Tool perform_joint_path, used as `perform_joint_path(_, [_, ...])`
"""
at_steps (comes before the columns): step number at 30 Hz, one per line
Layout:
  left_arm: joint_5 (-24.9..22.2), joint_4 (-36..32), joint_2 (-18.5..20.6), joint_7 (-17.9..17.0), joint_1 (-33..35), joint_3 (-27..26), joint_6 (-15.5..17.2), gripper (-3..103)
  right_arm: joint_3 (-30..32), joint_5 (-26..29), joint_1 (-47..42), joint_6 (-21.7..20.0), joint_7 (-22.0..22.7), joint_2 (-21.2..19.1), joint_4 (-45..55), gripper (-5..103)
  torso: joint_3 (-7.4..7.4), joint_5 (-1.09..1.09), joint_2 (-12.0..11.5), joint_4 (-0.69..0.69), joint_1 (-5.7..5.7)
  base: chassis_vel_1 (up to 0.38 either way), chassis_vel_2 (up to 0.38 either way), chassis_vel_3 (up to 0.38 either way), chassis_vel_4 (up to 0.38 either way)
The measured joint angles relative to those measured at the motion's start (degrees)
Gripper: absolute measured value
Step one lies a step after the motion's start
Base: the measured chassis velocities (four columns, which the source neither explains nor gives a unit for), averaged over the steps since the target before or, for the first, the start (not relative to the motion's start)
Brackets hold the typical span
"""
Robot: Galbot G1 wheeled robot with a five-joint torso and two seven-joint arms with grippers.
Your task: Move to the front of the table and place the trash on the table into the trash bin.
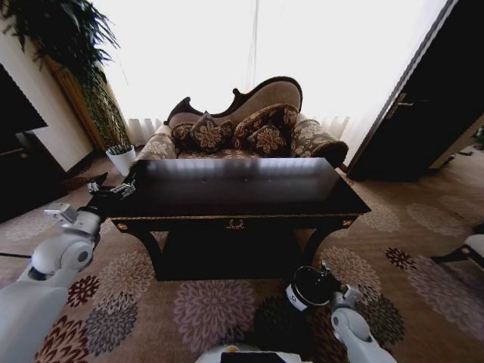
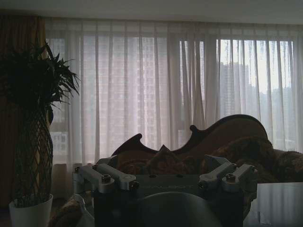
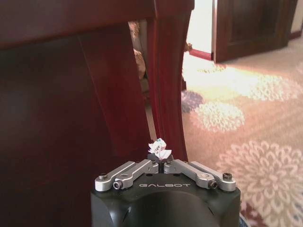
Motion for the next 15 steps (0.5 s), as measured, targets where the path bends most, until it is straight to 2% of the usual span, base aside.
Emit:
perform_joint_path(6, [0.0,0.0,0.0,0.0,0.0,0.0,0.0,100,-1.98,-0.83,3.72,0.93,-0.61,-0.1,-8.37,0,0.0,0.0,0.0,0.0,0.0,0.0,0.0,0.0,0.0])
perform_joint_path(13, [0.0,0.0,0.0,0.0,0.0,0.0,0.0,100,-2.6,-3.06,6.84,3.3,-2.19,1.54,-17.72,-1,0.0,0.0,0.0,-0.01,0.0,0.0,0.0,0.0,0.0])
perform_joint_path(14, [0.0,0.0,0.0,0.0,0.0,0.0,0.0,100,-2.62,-3.29,7.47,3.58,-2.3,1.7,-19.03,4,0.0,0.0,0.0,-0.01,0.0,0.0,0.0,0.0,0.0])
perform_joint_path(15, [0.0,0.0,0.0,0.0,0.0,0.0,0.0,100,-2.63,-3.35,7.9,3.73,-2.34,1.75,-19.79,4,0.0,0.01,0.0,-0.01,0.0,0.0,0.0,0.0,0.0])
